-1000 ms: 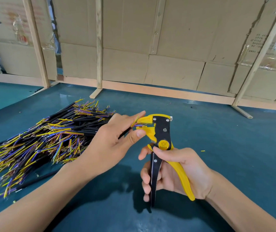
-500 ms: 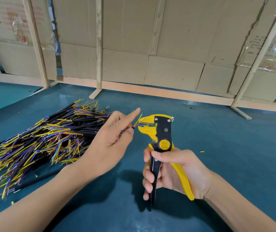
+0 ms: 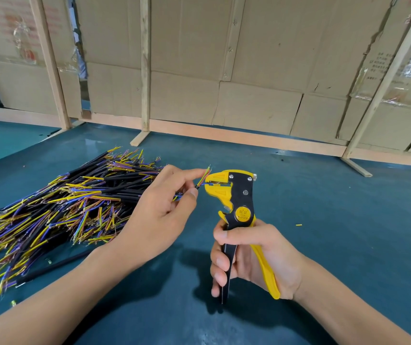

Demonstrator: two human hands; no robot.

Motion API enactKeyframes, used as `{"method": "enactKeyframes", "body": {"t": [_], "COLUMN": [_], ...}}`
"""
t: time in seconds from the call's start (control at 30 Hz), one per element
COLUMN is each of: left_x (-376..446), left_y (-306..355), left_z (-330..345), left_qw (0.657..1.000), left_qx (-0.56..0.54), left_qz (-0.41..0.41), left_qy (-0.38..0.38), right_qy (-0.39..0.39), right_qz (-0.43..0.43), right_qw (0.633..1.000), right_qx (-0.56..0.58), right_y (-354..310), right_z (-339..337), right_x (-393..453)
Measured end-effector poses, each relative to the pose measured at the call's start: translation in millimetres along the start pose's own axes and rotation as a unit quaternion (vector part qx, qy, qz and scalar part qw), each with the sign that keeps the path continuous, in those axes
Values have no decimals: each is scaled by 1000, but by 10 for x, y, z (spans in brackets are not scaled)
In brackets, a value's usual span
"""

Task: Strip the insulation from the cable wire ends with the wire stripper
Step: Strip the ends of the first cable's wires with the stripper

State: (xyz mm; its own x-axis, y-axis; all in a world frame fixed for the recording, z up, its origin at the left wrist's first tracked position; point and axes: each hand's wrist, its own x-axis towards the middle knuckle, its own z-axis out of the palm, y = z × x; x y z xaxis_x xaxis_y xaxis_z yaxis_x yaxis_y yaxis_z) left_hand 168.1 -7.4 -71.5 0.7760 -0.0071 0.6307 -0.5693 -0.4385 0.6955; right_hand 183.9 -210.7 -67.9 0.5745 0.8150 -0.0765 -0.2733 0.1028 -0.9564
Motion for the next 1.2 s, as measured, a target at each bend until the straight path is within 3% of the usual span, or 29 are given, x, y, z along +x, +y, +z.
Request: {"method": "enactKeyframes", "body": {"t": [0.3, 1.2], "left_x": [-11, -9], "left_y": [11, 108], "left_z": [1, -13], "left_qw": [1000, 997], "left_qx": [5, 42], "left_qz": [20, 46], "left_qy": [21, 49], "right_qy": [34, 42], "right_qz": [-4, -3], "right_qw": [999, 999], "right_qx": [-18, -33], "right_y": [-25, -43], "right_z": [30, -4], "right_x": [-3, -9]}}
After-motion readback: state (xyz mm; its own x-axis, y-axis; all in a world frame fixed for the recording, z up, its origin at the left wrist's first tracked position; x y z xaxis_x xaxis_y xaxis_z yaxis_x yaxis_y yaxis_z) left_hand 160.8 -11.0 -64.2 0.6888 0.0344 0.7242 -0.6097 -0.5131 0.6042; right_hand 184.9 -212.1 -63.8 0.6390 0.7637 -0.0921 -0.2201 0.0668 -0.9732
